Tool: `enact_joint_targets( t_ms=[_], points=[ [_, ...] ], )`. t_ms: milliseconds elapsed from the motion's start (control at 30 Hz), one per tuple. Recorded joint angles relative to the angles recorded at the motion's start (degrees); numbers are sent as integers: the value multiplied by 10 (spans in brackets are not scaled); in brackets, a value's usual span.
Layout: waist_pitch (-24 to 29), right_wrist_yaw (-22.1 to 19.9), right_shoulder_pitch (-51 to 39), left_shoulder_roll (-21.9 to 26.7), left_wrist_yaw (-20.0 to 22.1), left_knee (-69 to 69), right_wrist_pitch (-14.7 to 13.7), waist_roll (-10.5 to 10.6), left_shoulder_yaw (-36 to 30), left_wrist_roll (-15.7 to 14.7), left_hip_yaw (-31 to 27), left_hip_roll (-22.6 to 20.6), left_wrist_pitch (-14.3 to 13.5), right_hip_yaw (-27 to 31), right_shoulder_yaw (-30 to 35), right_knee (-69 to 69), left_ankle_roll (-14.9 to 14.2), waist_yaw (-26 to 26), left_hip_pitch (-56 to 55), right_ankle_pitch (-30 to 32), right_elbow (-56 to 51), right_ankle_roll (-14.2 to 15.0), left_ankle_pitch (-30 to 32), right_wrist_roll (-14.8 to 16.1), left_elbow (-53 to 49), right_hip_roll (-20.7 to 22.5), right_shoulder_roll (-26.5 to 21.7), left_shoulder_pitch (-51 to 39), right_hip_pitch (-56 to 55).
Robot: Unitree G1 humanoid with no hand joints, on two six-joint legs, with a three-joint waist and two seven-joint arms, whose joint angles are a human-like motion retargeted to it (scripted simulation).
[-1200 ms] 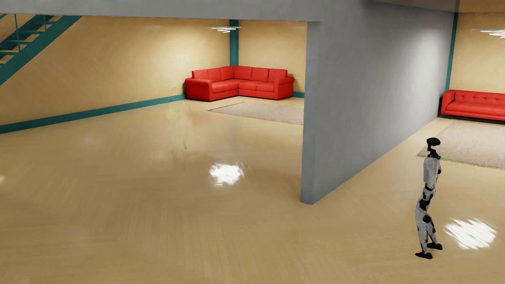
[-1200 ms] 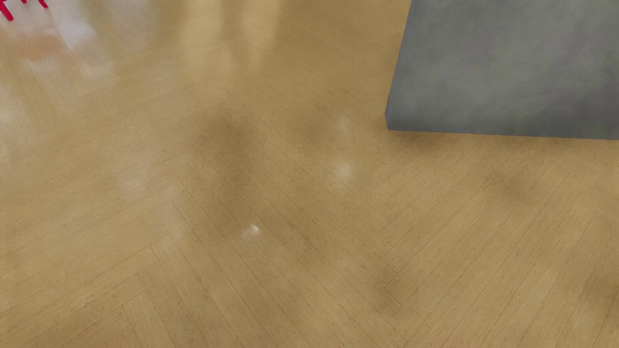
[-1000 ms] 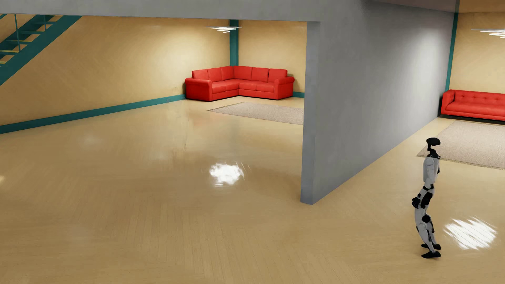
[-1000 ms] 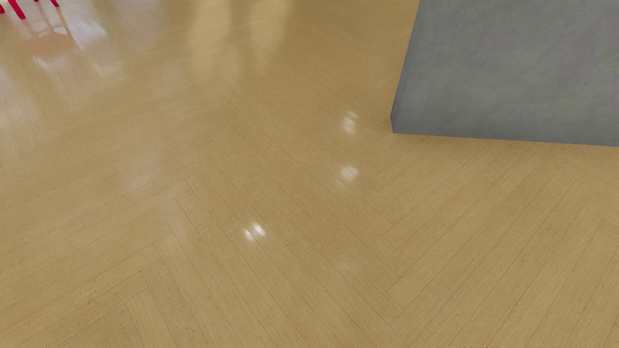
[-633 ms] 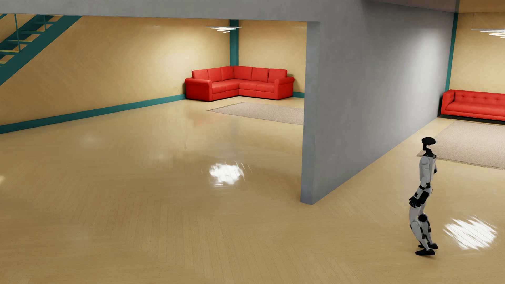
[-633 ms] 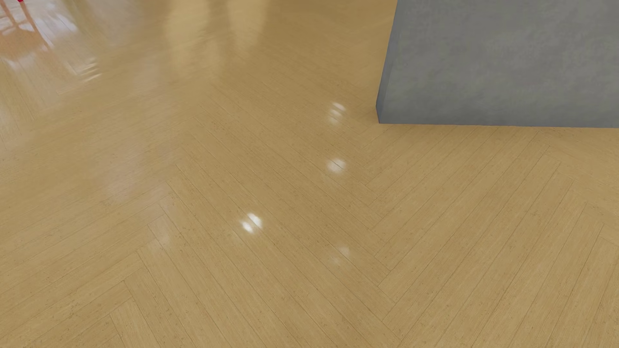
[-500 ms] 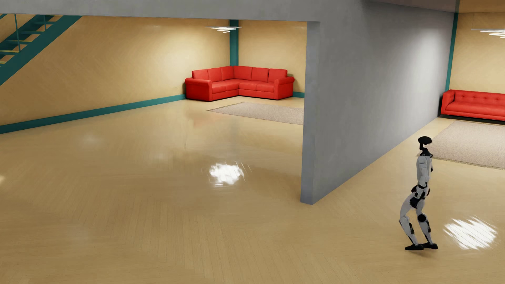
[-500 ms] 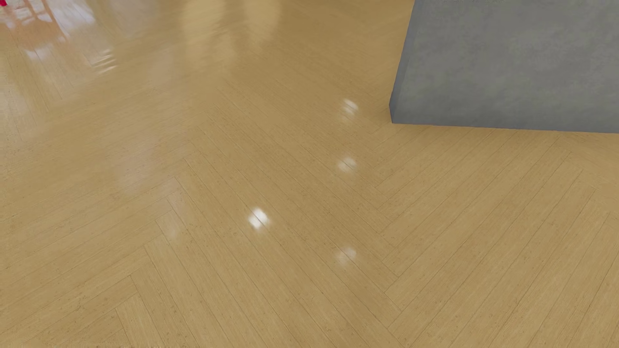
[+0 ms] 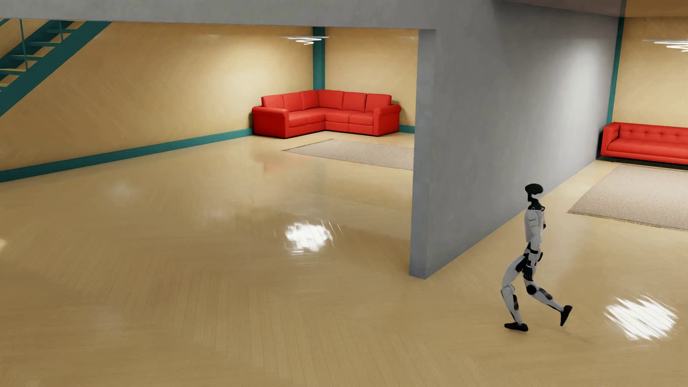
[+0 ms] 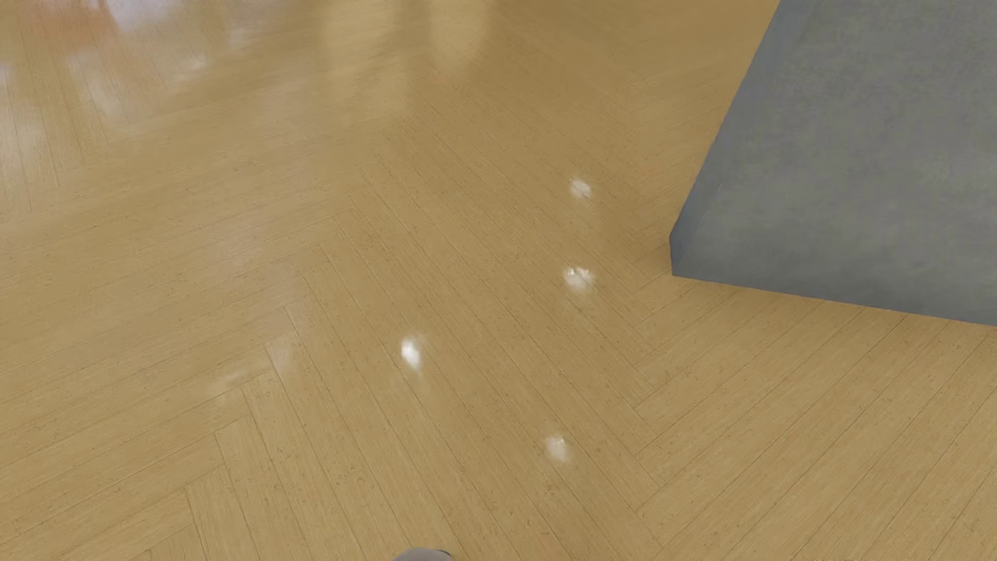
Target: Head to sofa
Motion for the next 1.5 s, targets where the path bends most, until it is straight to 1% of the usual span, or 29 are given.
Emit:
enact_joint_targets(
  t_ms=[67, 133, 200, 233, 267, 300, 333, 400, 467, 500, 567, 600, 667, 733, 800, 867, 900, 967, 1033, 1067, 1100, 1167, 1200, 1267, 1300, 1333, 1400, 1433, 1500],
  points=[
    [5, 0, 19, 5, 0, -56, 0, 22, -6, 0, 0, 7, 0, 0, 2, 88, 0, -60, 100, -17, 13, 0, -10, 0, -30, 22, 0, -12, -114],
    [15, 0, 48, 4, 0, -132, 0, 37, 4, 0, 0, 8, 0, 0, -38, -51, 0, -139, 205, 39, -9, 0, -1, 0, -67, 34, -3, -24, -196],
    [12, 0, 61, 22, 0, -192, 0, 42, 3, 0, 0, 14, 0, 0, -16, -269, 0, -180, 290, 72, -12, 0, -1, 0, -103, 44, -14, -47, -250],
    [8, 0, 66, 28, 0, -213, 0, 42, 7, 0, 0, 15, 0, 0, -25, -363, 0, -198, 326, -1, -12, 0, -10, 0, -118, 44, -13, -57, -267],
    [0, 0, 73, 36, 0, -219, 0, 40, 9, 0, 0, 15, 0, 0, -18, -421, 0, -208, 355, -130, -17, 0, -21, 0, -130, 41, -15, -70, -282],
    [-6, 0, 76, 38, 0, -215, 0, 43, 14, 0, 0, 20, 0, 0, -15, -422, 0, -217, 374, -212, -5, 0, -31, 0, -130, 40, -13, -81, -295],
    [-2, 0, 78, 37, 0, -207, 0, 44, 25, 0, 0, 22, 0, 0, -6, -421, 0, -238, 391, -169, -6, 0, -30, 0, -127, 38, -16, -85, -303],
    [-11, 0, 80, 23, 0, -153, 0, 67, 46, 0, 0, 45, 0, 0, 0, -339, 0, -249, 397, 80, 4, 0, 57, 0, -110, 55, -14, -75, -346],
    [-12, 0, 68, 11, 0, 41, 0, 80, 33, 0, 0, 70, 0, 0, 11, -284, 0, -216, 331, 95, 26, 0, 258, 0, -77, 91, -12, -52, -306],
    [-14, 0, 64, 14, 0, 167, 0, 84, 11, 0, 0, 85, 0, 0, -1, -285, 0, -196, 260, 73, 13, 0, 255, 0, -70, 110, -13, -47, -274],
    [8, 0, 33, 12, 0, 290, 0, 72, -5, 0, 0, 84, 0, 0, -17, -333, 0, -136, 159, -10, 12, 0, 109, 0, -67, 114, -10, -36, -148],
    [8, 0, 17, 13, 0, 281, 0, 59, -7, 0, 0, 74, 0, 0, -30, -353, 0, -101, 103, -52, 0, 0, 66, 0, -65, 110, -11, -29, -100],
    [10, 0, -12, 21, 0, 148, 0, 42, -10, 0, 0, 73, 0, 0, -25, -406, 0, -35, 38, -148, -48, 0, 51, 0, -76, 95, -31, -1, 13],
    [3, 0, -47, 20, 0, -47, 0, 32, 6, 0, 0, 73, 0, 0, -68, -444, 0, -4, -9, -242, -64, 0, 98, 0, -64, 79, -36, 11, 98],
    [-20, 0, -76, 19, 0, -208, 0, 29, 1, 0, 0, 78, 0, 0, -91, -445, 0, 14, -32, -276, -79, 0, 150, 0, -47, 72, -44, 16, 140],
    [-18, 0, -76, 18, 0, -171, 0, 20, 1, 0, 0, 67, 0, 0, -102, -416, 0, 33, -49, -231, -95, 0, 118, 0, -29, 53, -47, 19, 182],
    [-22, 0, -58, 19, 0, -130, 0, 16, -14, 0, 0, 56, 0, 0, -115, -376, 0, 43, -39, -180, -99, 0, 138, 0, -12, 39, -41, 20, 196],
    [-30, 0, -24, 12, 0, -42, 0, -6, -2, 0, 0, 22, 0, 0, -129, -169, 0, 38, -26, -8, -61, 0, 129, 0, 19, 3, -10, 25, 132],
    [-13, 0, -13, 9, 0, -61, 0, -11, -3, 0, 0, 0, 0, 0, -86, 87, 0, 0, 62, -5, -41, 0, 82, 0, 16, -8, -2, 13, -5],
    [-10, 0, -10, 13, 0, -88, 0, -1, -11, 0, 0, 7, 0, 0, -54, 116, 0, -35, 110, 0, -31, 0, 76, 0, 5, 2, 1, 5, -71],
    [-3, 0, -1, 15, 0, -114, 0, 9, -8, 0, 0, 9, 0, 0, -41, 71, 0, -74, 152, 21, -14, 0, 75, 0, -10, 11, 5, -5, -121],
    [4, 0, 28, 25, 0, -171, 0, 24, -6, 0, 0, 15, 0, 0, -37, -159, 0, -126, 242, 128, 10, 0, 63, 0, -52, 23, 2, -28, -194],
    [1, 0, 40, 31, 0, -192, 0, 28, 6, 0, 0, 15, 0, 0, -34, -285, 0, -142, 279, 124, 15, 0, 56, 0, -86, 24, -2, -35, -214],
    [-8, 0, 57, 43, 0, -197, 0, 34, 39, 0, 0, 24, 0, 0, -15, -405, 0, -164, 329, -125, 27, 0, 31, 0, -130, 31, -9, -48, -236],
    [-10, 0, 67, 46, 0, -187, 0, 38, 54, 0, 0, 26, 0, 0, 1, -405, 0, -171, 349, -125, 17, 0, 27, 0, -138, 35, -19, -46, -250],
    [-13, 0, 77, 45, 0, -165, 0, 41, 69, 0, 0, 27, 0, 0, 5, -381, 0, -177, 364, -46, 18, 0, 46, 0, -140, 43, -22, -38, -257],
    [-24, 0, 93, 34, 0, 10, 0, 65, 85, 0, 0, 64, 0, 0, 5, -328, 0, -162, 317, 56, 27, 0, 190, 0, -115, 85, -21, -16, -241],
    [-22, 0, 90, 33, 0, 143, 0, 67, 75, 0, 0, 71, 0, 0, 10, -306, 0, -141, 257, 44, 35, 0, 218, 0, -92, 100, -21, -9, -214],
    [2, 0, 75, 26, 0, 257, 0, 78, 45, 0, 0, 80, 0, 0, 5, -341, 0, -108, 143, -34, 22, 0, 93, 0, -63, 111, -26, -10, -103]
  ],
)
